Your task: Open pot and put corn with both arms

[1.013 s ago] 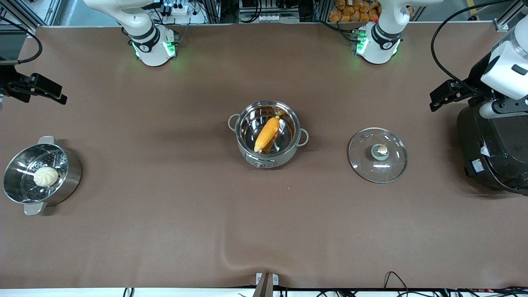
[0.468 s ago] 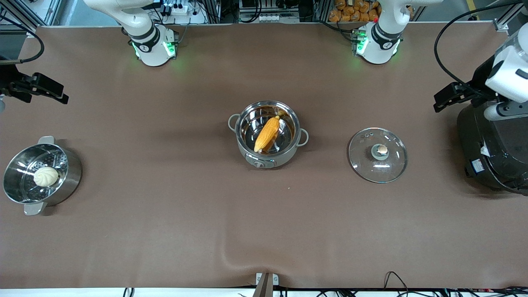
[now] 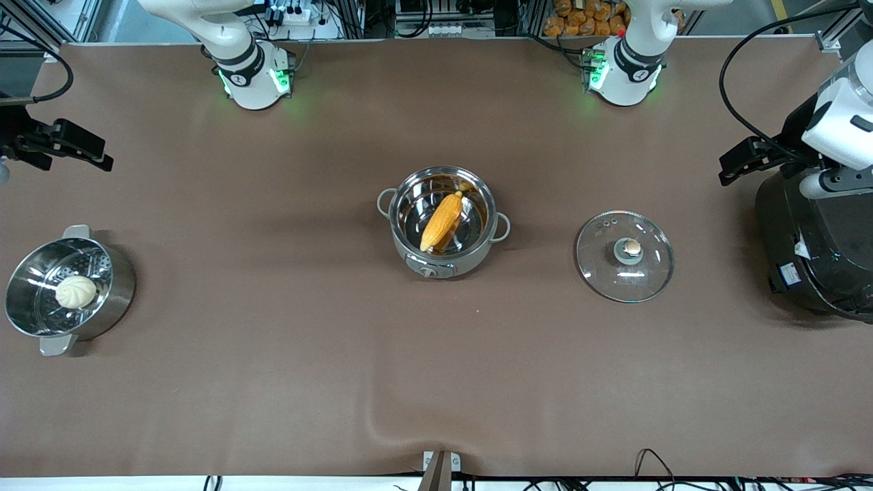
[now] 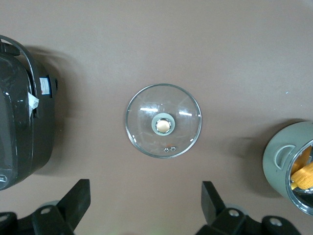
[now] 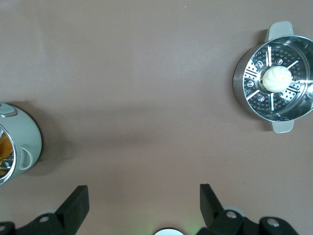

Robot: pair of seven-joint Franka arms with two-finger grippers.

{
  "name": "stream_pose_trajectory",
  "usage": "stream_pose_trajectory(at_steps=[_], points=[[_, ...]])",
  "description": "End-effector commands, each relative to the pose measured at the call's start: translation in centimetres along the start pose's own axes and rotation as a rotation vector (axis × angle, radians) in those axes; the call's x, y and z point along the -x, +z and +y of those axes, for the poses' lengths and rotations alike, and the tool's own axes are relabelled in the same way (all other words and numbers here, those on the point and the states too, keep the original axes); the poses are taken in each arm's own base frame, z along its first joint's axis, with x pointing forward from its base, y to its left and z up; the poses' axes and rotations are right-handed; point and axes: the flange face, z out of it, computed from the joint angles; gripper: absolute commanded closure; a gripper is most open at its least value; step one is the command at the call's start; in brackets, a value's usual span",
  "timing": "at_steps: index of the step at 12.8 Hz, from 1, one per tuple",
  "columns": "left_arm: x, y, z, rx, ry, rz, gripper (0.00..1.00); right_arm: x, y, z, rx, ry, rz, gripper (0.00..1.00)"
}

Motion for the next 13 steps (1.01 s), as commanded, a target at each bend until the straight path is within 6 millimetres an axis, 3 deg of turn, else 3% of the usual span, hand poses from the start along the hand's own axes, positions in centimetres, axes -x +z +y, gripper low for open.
stream_pose_trajectory(at_steps=[1, 13], points=[[0.6, -0.3, -0.6, -0.057, 0.018, 0.036, 0.0, -0.1, -0.6, 0.7, -0.015, 0.002, 0.001, 0.0], [0.6, -1.7, -1.0, -0.045, 0.031, 0.059, 0.0, -0.1, -0.6, 1.0, -0.015, 0.005, -0.001, 0.0]])
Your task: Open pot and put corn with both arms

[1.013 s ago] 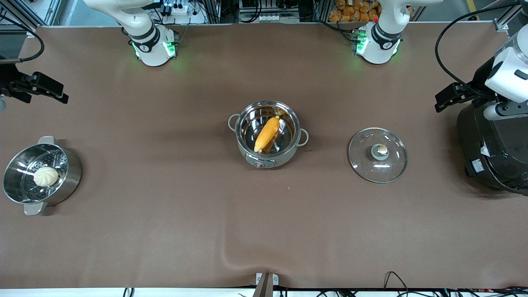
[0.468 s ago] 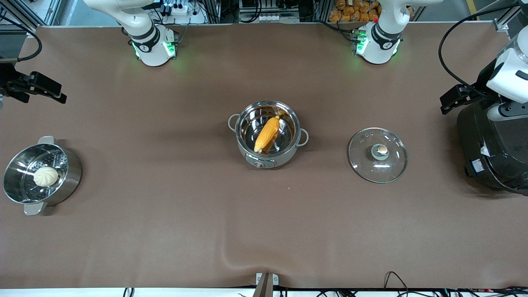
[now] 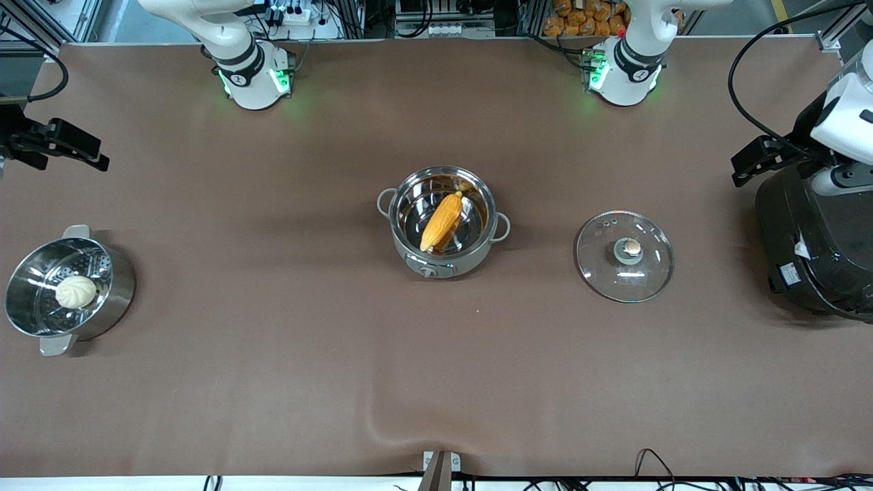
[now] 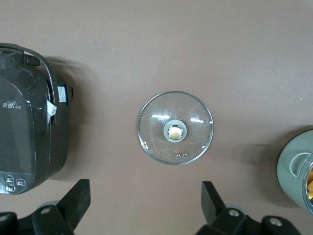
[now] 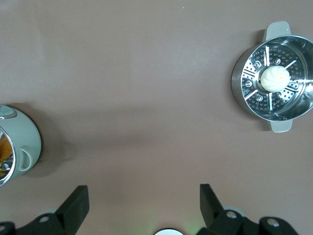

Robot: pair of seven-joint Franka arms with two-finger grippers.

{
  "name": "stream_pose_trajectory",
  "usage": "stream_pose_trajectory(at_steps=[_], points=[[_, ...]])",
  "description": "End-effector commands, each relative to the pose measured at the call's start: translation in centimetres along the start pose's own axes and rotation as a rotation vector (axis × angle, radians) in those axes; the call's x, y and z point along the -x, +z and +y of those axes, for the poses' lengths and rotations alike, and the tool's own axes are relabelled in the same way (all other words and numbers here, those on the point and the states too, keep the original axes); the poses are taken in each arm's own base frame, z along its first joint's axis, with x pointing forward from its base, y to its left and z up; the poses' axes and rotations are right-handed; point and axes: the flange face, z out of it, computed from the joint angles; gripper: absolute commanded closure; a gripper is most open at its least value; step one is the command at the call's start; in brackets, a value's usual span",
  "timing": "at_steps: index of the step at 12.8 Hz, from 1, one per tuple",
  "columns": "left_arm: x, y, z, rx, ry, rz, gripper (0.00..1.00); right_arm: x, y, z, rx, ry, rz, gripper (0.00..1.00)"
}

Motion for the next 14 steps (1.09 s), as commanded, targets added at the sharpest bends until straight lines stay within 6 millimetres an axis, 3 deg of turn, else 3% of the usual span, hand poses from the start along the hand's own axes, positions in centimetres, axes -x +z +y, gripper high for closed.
stream_pose_trajectory(at_steps=[1, 4, 14], points=[[0.5, -1.0, -0.5, -0.008, 0.022, 0.027, 0.0, 0.0, -0.5, 0.6, -0.016, -0.004, -0.004, 0.0], [0.6, -2.0, -0.1, 0.021, 0.023, 0.04, 0.0, 0.0, -0.6, 0.5, -0.016, -0.006, -0.002, 0.0], [1.0, -2.1, 0.3, 0.064, 0.026, 0.018, 0.0, 0.1, -0.8, 1.3, 0.003, 0.003, 0.003, 0.0]])
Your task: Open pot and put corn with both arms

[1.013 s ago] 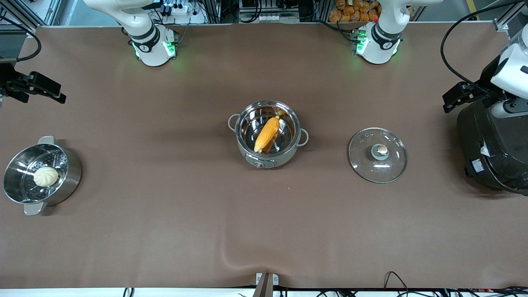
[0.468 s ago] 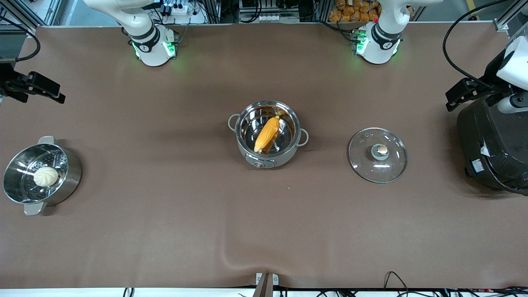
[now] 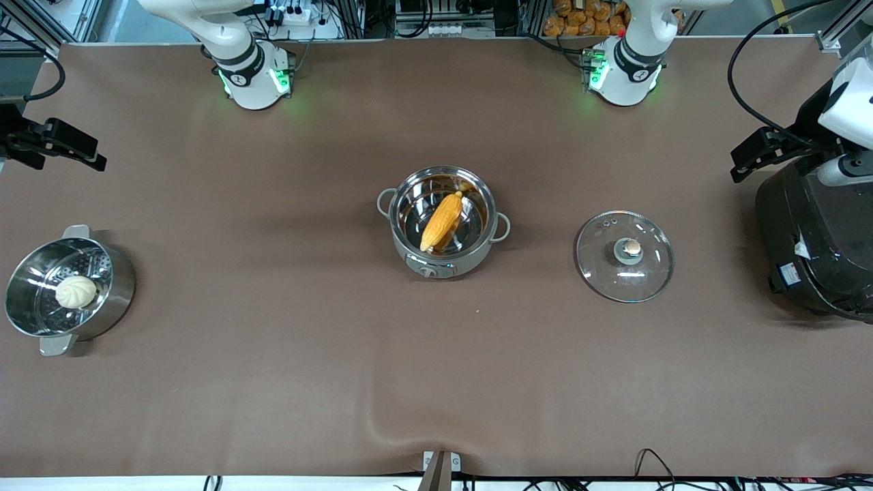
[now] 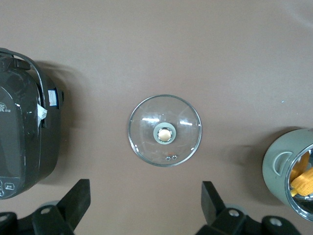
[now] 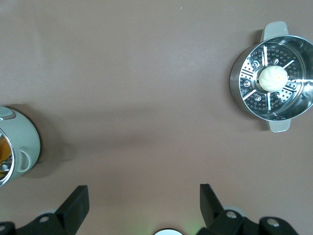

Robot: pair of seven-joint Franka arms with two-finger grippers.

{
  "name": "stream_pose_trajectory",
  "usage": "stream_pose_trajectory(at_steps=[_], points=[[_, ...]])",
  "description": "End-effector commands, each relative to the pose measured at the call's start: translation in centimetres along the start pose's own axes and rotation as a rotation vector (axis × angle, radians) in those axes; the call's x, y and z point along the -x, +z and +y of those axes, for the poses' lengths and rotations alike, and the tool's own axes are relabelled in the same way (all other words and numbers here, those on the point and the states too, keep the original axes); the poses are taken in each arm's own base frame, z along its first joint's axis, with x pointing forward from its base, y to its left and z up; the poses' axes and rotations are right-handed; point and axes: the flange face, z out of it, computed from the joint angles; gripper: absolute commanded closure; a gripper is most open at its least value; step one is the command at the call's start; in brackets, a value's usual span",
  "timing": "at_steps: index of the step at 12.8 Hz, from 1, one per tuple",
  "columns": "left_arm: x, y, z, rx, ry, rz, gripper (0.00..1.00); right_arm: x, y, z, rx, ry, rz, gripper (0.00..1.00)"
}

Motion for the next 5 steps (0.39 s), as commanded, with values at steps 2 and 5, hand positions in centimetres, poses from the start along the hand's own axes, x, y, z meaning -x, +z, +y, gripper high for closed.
stream_pose_trajectory(at_steps=[2, 5], points=[[0.67, -0.7, -0.13, 0.018, 0.024, -0.009, 0.0, 0.28, -0.6, 1.84, 0.0, -0.006, -0.014, 0.0], [0.7, -0.7, 0.03, 0.018, 0.029, -0.009, 0.0, 0.26, -0.62, 1.91, -0.001, -0.008, -0.012, 0.0]])
